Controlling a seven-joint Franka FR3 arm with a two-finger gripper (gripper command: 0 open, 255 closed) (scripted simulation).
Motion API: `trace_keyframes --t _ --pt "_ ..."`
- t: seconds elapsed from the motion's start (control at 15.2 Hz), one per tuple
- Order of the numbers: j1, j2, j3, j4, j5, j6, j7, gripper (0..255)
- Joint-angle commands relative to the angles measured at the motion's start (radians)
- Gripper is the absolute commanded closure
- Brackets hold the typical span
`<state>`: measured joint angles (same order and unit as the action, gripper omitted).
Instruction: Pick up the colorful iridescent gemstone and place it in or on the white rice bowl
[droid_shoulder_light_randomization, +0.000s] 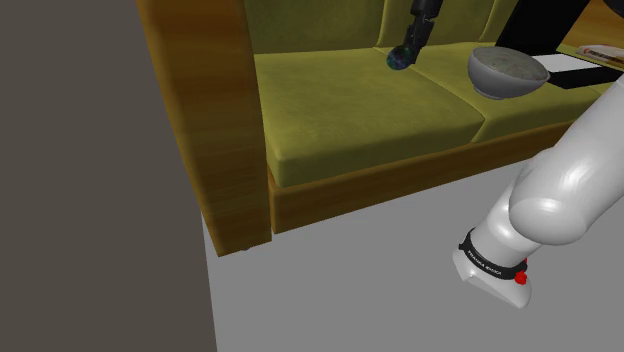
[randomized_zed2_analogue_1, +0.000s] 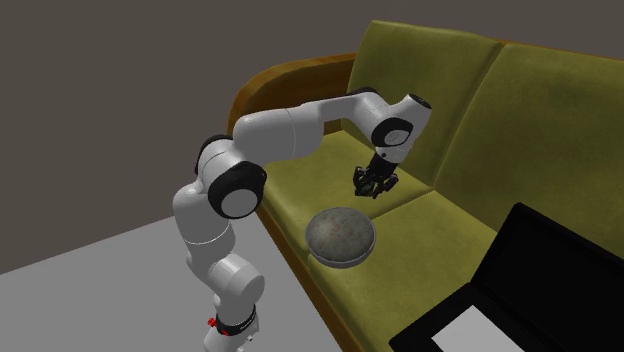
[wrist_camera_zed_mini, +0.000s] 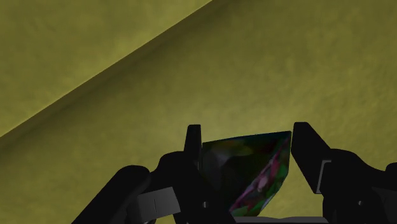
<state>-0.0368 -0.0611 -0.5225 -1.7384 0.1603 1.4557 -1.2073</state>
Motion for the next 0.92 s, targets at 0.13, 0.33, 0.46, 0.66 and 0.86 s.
trace_keyframes --t 0.13,0.33,0.46,0.66,0.86 --pt "-0.001 0.007 -0.002 0.047 0.004 -0.041 0.004 255" --pt "-0.002 0.016 -0.004 0.098 0.009 -0.084 0.007 255" --pt "-0.003 0.024 -0.006 0.133 0.013 -0.112 0.009 255" --pt "-0.006 0.039 -0.009 0.189 0.021 -0.156 0.011 255" --pt "-0.009 0.056 -0.013 0.25 0.03 -0.202 0.012 255"
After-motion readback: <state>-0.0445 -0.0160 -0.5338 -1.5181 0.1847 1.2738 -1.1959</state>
